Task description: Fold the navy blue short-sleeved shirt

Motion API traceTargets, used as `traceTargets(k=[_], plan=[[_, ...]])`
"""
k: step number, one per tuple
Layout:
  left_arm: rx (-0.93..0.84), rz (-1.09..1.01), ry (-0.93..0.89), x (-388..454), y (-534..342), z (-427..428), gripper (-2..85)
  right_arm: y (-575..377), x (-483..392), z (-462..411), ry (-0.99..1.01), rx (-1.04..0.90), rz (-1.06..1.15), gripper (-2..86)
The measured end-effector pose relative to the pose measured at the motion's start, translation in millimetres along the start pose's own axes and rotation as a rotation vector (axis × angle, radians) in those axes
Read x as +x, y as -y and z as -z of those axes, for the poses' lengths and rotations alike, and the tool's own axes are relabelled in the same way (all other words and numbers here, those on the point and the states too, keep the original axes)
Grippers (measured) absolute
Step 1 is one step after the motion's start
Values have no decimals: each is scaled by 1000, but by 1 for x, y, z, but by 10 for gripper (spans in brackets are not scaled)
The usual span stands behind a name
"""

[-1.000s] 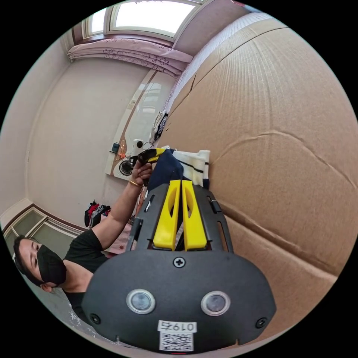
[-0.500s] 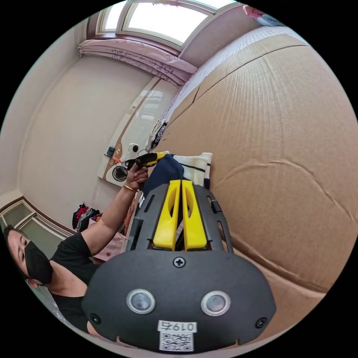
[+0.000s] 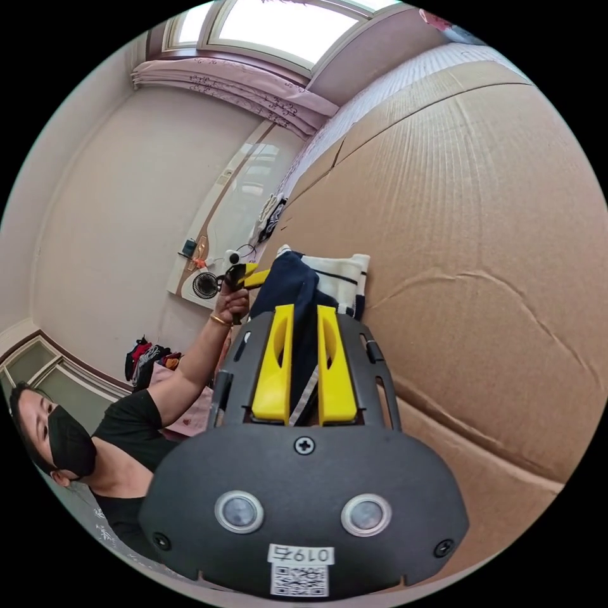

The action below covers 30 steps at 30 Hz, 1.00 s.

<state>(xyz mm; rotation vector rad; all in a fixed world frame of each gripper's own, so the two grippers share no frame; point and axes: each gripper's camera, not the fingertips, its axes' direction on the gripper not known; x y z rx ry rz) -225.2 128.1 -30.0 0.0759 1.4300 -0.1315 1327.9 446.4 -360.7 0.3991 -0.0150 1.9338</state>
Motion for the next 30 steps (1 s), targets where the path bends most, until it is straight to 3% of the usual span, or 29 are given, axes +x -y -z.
traceTargets(k=[3,13,21,30], plan=[[-68,7,29,4,-10,-17,119,-25,36,-12,14,-24,0,68],[-51,31,67,0,-29,-30,48,-131,169,-38,-32,-41,5,7],[-19,53,-50,4,-72,-19,116,-238,265,-51,-5,-12,53,61],[22,-190,169,92,-250,0,141,-474,202,-80,-270,190,623,81]])
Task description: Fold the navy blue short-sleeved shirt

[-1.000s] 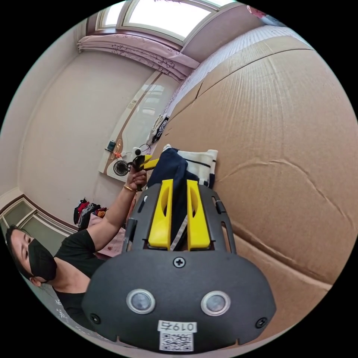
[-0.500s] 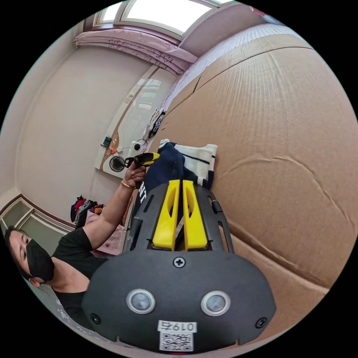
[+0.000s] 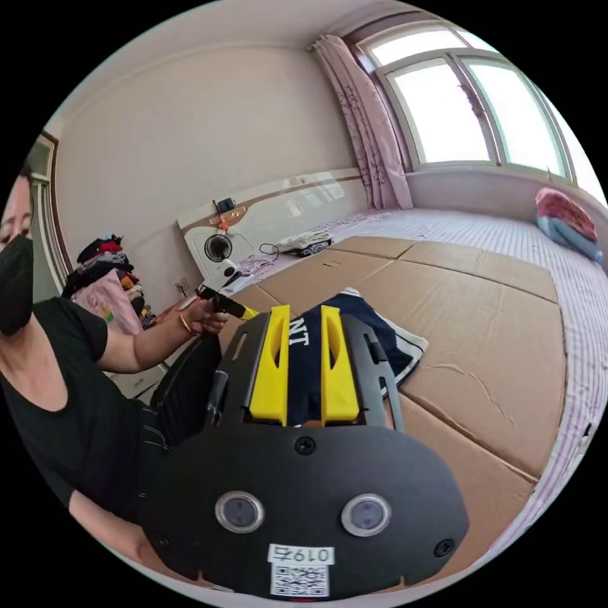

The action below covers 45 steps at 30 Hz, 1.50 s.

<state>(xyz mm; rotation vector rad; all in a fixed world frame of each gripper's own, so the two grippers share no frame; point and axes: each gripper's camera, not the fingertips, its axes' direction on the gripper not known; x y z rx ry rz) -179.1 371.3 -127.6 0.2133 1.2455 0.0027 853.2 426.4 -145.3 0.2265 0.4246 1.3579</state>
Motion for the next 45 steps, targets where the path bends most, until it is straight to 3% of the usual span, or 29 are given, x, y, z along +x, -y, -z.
traceTargets(k=[4,8,11,15,24,33,43,45], plan=[[16,44,40,5,-53,-12,143,-121,-119,-57,-209,-83,197,52],[27,118,-90,-15,-81,-25,123,-278,-188,-138,-526,-183,301,4],[-1,128,-61,-16,-92,-34,102,-371,-201,-170,-729,-274,422,44],[15,134,-64,-15,-107,-36,84,-440,-191,-202,-798,-460,505,127],[37,148,-72,-9,-130,-40,72,-585,-178,-265,-1041,-700,956,31],[94,165,-78,45,-177,-79,73,-640,-123,-177,-1121,-677,1017,-3],[119,102,-21,135,-207,-180,73,-630,-64,-5,-1272,-651,801,-7],[134,96,-28,142,-210,-188,72,-609,-70,37,-1264,-616,657,-6]])
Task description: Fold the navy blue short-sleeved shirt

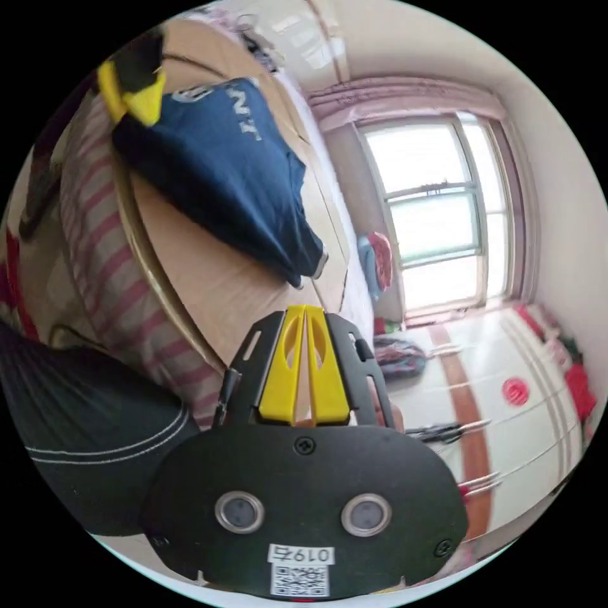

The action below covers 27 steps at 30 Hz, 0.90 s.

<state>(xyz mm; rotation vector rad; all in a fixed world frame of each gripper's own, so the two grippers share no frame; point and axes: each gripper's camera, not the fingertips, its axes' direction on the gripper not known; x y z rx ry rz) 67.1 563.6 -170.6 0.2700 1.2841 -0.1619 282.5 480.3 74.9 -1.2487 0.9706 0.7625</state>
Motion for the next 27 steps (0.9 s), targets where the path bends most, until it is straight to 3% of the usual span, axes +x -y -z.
traceTargets(k=[2,3,5,8,12,17,24,27], plan=[[3,-4,-23,-2,-3,1,68,-18,91,36,327,17,-398,4],[-9,-6,-53,-7,-5,4,63,-23,112,46,448,47,-494,7],[-27,-20,-101,-15,-7,14,50,-49,174,80,814,206,-824,42],[1,-96,-95,-19,-6,53,51,-66,204,107,1118,381,-1058,56],[101,-264,56,-15,36,130,112,-53,217,127,1220,329,-1128,84],[96,-346,48,-46,125,181,125,-30,270,158,1305,244,-1184,116],[-73,-441,-112,-91,226,139,135,-11,354,194,1383,275,-1397,130],[-207,-505,-92,-90,247,95,136,9,391,216,1384,248,-1438,125]])
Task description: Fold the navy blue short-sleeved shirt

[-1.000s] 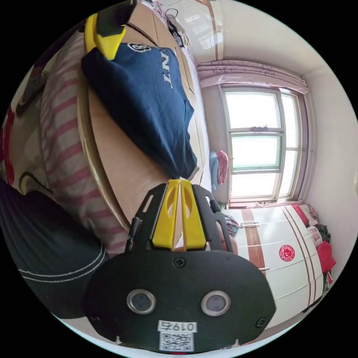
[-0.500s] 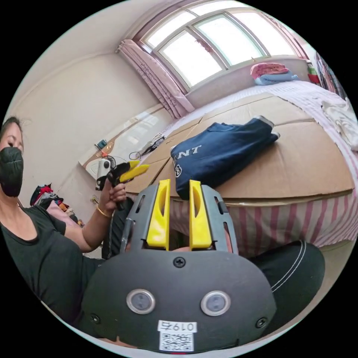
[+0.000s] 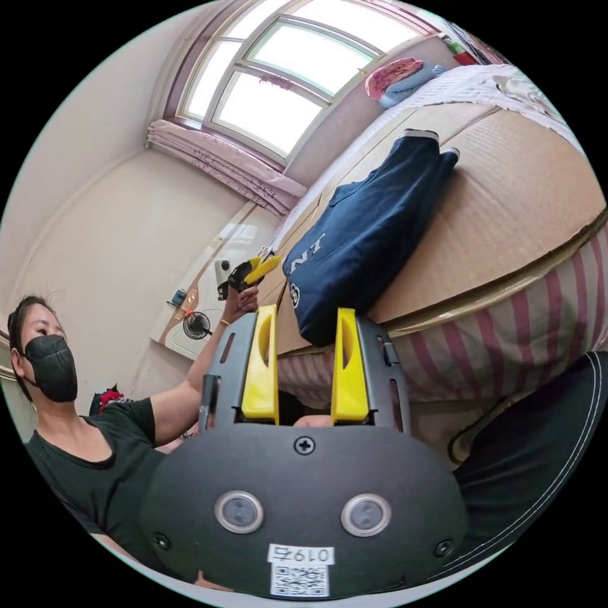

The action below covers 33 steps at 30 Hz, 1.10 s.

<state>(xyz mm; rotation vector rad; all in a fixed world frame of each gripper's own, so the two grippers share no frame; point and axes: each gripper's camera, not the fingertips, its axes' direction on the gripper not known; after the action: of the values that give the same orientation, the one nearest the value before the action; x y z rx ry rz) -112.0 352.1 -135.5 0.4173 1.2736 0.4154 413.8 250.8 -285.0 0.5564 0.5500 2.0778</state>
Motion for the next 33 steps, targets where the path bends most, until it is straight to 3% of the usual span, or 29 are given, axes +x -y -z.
traceTargets(k=[7,10,17,21,25,33], plan=[[-187,30,8,-20,31,-57,89,35,-98,17,-18,-40,-61,57],[-182,50,0,-28,35,-56,54,61,-145,26,-3,-116,-5,44],[-248,79,-141,-17,33,-76,32,160,-243,84,-174,-242,153,44],[-271,115,-132,-10,34,-93,47,171,-255,95,66,-299,61,67],[-251,158,-275,-27,33,-89,71,153,-283,97,230,-274,16,83],[-253,192,-233,-49,51,-100,28,156,-387,72,157,-310,55,53]])
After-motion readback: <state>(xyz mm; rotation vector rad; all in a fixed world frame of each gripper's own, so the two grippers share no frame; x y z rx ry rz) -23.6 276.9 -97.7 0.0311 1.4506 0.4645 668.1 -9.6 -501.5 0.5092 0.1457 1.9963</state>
